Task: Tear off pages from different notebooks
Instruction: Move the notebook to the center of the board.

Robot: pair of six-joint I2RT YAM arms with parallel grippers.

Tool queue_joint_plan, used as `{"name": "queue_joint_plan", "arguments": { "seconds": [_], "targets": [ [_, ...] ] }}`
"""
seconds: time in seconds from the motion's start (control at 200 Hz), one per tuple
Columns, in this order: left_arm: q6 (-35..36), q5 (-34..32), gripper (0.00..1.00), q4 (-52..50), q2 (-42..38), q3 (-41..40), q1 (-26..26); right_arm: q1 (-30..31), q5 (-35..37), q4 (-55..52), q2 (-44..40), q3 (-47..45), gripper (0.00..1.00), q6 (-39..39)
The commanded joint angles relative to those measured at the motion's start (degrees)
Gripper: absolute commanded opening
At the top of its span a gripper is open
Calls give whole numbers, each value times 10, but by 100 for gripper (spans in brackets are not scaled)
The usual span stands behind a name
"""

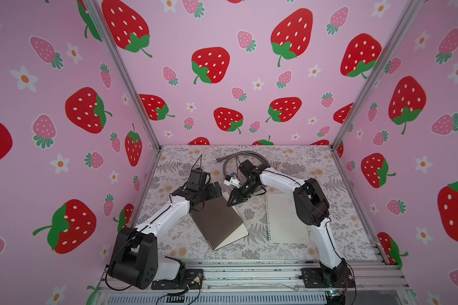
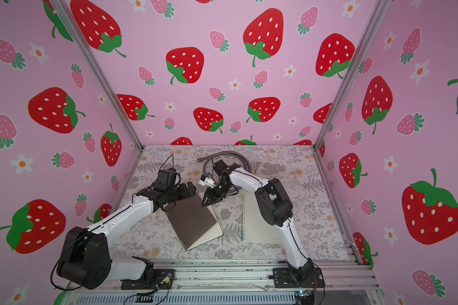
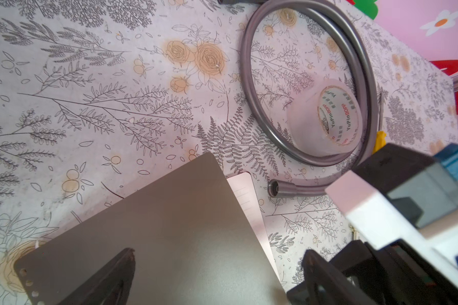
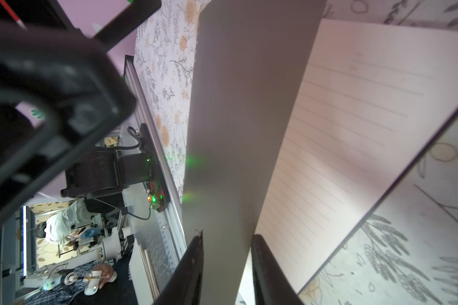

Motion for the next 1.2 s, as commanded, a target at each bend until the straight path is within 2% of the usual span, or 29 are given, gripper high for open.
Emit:
{"name": "queue_joint_plan", "arguments": {
  "seconds": [0.0, 0.155, 0.32, 0.775, 0.895, 1.196],
  "targets": [
    [6, -5, 100, -4, -6, 7, 0, 1, -58, -15, 30, 30, 33, -23],
    [3, -3, 100, 0, -17, 6, 0, -1, -90, -43, 53, 56, 31, -38],
    [2, -9, 99, 0, -30, 3, 0, -1, -90, -61, 56, 61, 31, -39],
    [13, -4, 100, -4, -46, 10, -13, 4, -96, -90, 50, 19, 34, -53],
    [15, -4, 100, -5, -51, 9, -18, 13, -91, -102, 68, 39, 34, -58],
    [11, -11, 100, -5, -60, 1, -23, 18, -129, -111, 98, 81, 32, -65]
  ]
}}
